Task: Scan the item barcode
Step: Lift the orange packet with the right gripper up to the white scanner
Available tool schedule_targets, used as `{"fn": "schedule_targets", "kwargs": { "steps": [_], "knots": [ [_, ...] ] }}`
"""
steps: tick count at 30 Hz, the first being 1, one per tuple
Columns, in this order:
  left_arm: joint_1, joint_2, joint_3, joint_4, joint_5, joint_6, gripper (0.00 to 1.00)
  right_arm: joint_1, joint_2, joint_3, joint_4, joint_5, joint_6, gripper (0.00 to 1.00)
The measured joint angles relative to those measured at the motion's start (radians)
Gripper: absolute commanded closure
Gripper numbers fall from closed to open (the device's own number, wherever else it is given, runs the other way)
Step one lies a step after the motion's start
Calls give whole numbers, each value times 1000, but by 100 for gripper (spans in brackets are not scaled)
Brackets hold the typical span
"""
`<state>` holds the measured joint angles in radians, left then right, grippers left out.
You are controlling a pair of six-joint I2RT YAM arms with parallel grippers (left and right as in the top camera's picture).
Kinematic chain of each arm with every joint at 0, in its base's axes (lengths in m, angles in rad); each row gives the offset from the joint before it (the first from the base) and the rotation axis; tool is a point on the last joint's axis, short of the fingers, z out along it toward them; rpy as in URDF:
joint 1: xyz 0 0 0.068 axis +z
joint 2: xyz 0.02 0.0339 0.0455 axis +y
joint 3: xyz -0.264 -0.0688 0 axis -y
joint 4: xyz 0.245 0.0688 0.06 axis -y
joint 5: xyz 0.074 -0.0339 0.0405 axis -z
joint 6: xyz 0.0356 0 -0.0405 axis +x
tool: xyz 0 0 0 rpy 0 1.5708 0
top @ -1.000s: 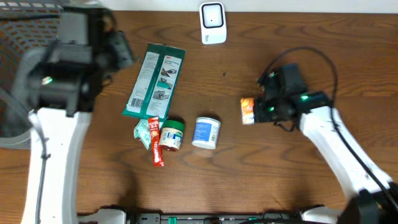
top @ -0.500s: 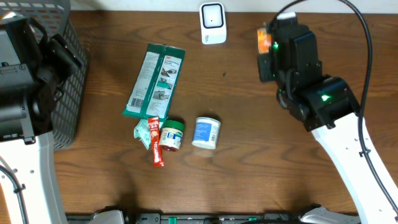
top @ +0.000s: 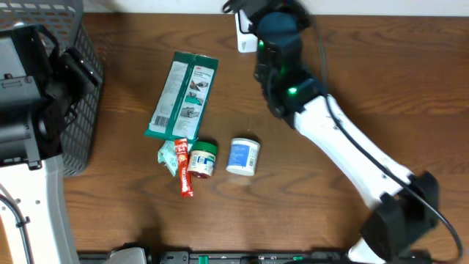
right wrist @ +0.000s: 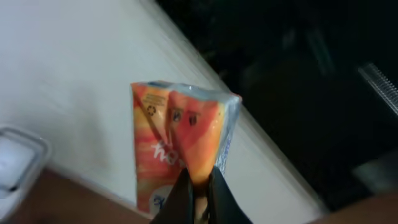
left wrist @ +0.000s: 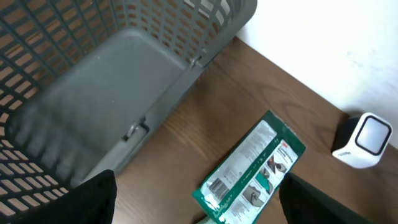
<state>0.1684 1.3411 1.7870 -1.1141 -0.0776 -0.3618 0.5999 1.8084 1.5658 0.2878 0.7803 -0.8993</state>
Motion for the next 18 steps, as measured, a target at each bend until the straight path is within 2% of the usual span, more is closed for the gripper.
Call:
{"fn": "schedule_targets", "kwargs": {
  "steps": [1, 3, 6, 8, 11, 18],
  "knots": [
    [0, 0, -1, -3, 0, 0, 19, 0, 24, 1, 53, -2, -40, 99],
    [0, 0, -1, -2, 0, 0, 19, 0, 116, 3, 183, -2, -215, 99],
    [0, 0, -1, -2, 0, 0, 19, 0, 215, 3, 259, -47, -386, 99],
    [0, 0, -1, -2, 0, 0, 19, 0, 279, 3, 311, -77, -450, 99],
    [0, 0, -1, 0, 0, 0, 19, -5, 401, 4, 431, -115, -529, 99],
    [0, 0, -1, -3, 0, 0, 19, -42, 584, 40, 448, -142, -570, 99]
  ]
}}
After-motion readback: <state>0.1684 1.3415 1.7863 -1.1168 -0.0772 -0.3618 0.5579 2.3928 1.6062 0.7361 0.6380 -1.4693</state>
